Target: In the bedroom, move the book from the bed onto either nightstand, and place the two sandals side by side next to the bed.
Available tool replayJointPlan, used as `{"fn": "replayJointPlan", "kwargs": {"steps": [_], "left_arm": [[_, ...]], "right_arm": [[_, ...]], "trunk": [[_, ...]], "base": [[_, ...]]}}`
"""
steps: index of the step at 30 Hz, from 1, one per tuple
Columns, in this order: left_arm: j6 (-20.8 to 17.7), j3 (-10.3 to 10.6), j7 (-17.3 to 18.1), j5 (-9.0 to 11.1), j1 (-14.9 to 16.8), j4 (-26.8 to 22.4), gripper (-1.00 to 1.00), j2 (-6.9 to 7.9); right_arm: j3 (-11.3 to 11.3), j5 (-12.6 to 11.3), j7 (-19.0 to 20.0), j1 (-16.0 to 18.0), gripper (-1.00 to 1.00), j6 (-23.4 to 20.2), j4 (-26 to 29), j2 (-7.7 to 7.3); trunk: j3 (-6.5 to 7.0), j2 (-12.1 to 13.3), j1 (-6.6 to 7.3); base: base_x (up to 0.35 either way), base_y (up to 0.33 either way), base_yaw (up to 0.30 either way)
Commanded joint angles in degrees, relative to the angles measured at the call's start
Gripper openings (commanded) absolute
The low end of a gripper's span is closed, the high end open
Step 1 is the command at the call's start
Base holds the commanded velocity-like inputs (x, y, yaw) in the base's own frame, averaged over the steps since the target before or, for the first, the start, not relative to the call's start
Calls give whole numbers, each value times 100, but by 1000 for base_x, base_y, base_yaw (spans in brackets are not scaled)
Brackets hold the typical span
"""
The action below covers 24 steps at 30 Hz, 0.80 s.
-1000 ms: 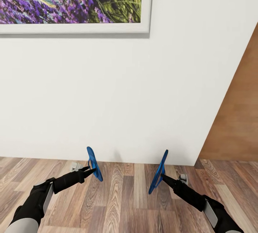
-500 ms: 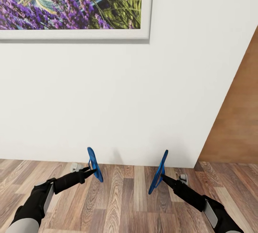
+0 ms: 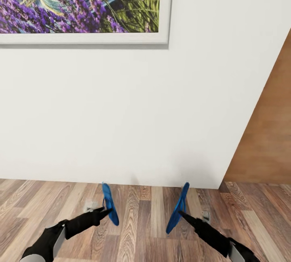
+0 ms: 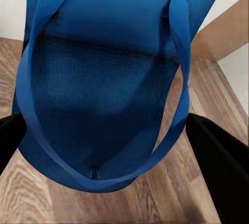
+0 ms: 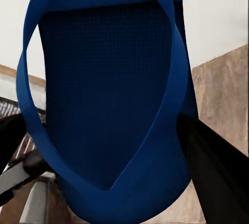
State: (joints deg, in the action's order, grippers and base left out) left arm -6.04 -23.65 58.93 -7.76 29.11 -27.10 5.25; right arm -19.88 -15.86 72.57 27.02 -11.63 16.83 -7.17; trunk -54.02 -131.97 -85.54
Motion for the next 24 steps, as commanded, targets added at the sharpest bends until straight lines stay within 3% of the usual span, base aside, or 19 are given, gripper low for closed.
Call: {"fn": "replayJointPlan", "kwargs": {"steps": [1, 6, 11, 16, 24], "left_arm": [[65, -55, -101, -32, 7, 138, -100, -7], [504, -52, -522, -33, 7, 648, -100, 5], [1168, -52, -899, -33, 7, 1379, -100, 144], [1661, -52, -1003, -30, 7, 1900, -100, 229], [1737, -52, -1021, -18, 7, 2000, -100, 229]], "right_arm": [[-25, -40, -118, 5, -100, 313, -244, -5], [-20, -40, -354, 5, -100, 1017, -884, -12], [-17, -40, -396, -18, -100, 1131, -1148, -20], [-16, -40, -401, -34, -100, 1144, -1190, -21], [-16, -40, -393, -39, -100, 1139, -1191, -111]], "trunk": [[-4, -3, 2], [-4, -3, 2], [-4, -3, 2], [-4, -3, 2], [-1, -3, 2]], "base": [[0, 0, 0], [0, 0, 0], [0, 0, 0], [0, 0, 1], [0, 0, 252]]}}
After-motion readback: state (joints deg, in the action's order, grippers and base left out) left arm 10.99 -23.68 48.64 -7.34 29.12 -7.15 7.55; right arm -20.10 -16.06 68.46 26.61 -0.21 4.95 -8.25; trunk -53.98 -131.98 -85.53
